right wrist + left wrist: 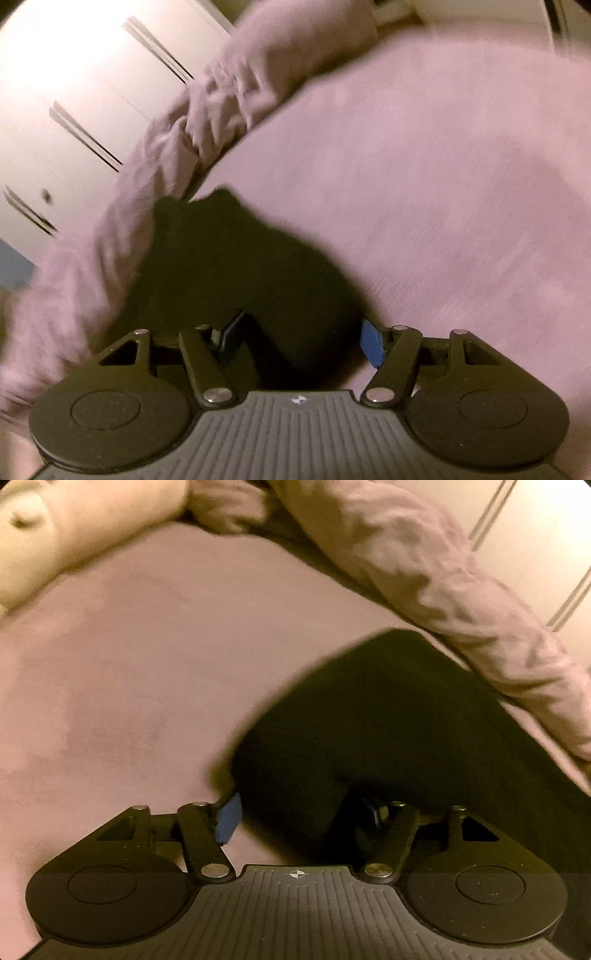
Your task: Fold small clothes
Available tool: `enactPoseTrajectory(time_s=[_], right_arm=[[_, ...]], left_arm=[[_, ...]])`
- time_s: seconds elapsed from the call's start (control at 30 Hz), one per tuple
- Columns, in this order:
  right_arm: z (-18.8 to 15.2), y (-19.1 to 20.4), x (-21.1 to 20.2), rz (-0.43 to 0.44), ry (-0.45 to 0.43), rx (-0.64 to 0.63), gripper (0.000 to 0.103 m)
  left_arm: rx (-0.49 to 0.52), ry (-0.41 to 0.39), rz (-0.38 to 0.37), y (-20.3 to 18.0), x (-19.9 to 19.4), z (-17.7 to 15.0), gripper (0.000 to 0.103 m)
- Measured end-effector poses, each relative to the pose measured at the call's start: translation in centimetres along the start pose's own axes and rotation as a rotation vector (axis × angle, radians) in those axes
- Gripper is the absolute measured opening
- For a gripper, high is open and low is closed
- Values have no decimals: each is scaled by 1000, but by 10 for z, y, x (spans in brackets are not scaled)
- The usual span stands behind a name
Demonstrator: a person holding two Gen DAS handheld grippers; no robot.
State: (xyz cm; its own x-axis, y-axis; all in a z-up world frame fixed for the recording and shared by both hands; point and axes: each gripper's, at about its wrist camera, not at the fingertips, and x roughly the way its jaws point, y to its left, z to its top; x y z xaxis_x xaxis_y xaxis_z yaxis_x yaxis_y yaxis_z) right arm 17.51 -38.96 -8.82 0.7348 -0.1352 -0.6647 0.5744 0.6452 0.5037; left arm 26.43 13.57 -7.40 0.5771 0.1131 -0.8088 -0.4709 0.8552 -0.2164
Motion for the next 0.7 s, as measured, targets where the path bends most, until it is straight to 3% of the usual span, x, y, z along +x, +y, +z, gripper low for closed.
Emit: enactPoseTrajectory(time_s=[0.07,0.13,0.2,0.3,0.37,0.53,0.7], right_arm=[[1,11,-17,-93,-86,-114,65],[-2,27,-28,-88,-149,-202,66],[-11,51,-30,-12,-151,-314,66],[-40,103,-20,140,-120,-572,65],[-59,131,-7,194,-106,-728,65],[-85,172,39,160,-74,-1011,62],[-82,190,76,70,-116,-1142,67]], left_arm=[[41,-78,119,2,-11,2,73],[96,-154,161,-4,-23,0,73],[182,-185,129,-22,-30,-3,75],[373,-230,62,-62,-31,-16,82],[484,-251,3,-86,-24,-23,88],[674,-269,-12,-127,14,-36,88],[748,-290,23,-150,50,-33,95]])
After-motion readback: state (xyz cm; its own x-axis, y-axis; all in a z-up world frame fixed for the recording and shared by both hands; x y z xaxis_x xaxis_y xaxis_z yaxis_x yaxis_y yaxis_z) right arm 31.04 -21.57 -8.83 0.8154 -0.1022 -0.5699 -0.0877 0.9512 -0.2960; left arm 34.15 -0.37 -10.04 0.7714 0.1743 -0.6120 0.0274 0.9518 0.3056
